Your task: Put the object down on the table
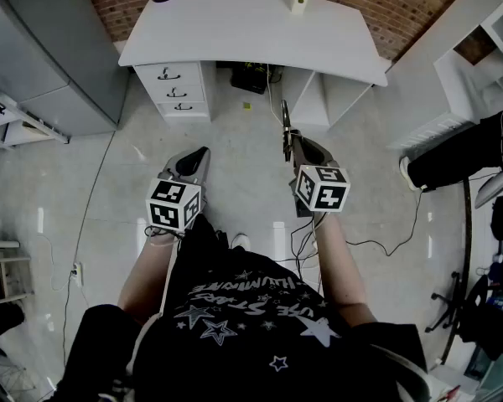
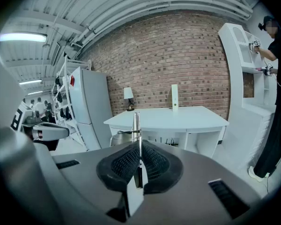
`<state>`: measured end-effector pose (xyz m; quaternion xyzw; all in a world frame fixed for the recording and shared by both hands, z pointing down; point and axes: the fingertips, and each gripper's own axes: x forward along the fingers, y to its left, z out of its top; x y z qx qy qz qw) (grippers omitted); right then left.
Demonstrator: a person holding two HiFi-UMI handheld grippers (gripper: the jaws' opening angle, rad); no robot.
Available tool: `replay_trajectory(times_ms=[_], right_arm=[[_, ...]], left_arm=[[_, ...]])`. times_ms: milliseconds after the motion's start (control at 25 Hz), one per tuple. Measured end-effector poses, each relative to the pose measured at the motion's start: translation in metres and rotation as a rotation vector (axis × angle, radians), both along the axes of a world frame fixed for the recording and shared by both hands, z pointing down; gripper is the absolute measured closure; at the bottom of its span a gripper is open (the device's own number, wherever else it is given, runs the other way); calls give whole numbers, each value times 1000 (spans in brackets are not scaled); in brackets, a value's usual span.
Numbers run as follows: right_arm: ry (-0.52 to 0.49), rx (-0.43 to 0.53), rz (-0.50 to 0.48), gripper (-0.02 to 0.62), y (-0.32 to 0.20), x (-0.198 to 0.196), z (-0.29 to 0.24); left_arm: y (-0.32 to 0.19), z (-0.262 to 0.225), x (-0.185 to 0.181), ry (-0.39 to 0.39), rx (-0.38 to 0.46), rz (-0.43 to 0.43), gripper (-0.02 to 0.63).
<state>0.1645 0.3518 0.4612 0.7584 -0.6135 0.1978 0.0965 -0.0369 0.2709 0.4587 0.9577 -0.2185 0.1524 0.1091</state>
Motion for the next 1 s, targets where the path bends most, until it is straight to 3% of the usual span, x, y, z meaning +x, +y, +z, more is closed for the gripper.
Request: replay_trajectory(times_ms=[320,680,1000], right_arm=[[-10,7,-3,586,10,-1,-2],[27,-3,-31,586,14,3,0],[0,-12,-29,586,-23,-3,6]], left_arm=[[16,0,-3,-19,3,6,585],[19,7,-6,-5,-25,-51,584],[-13,8,-30,-9,-33,-86,584]])
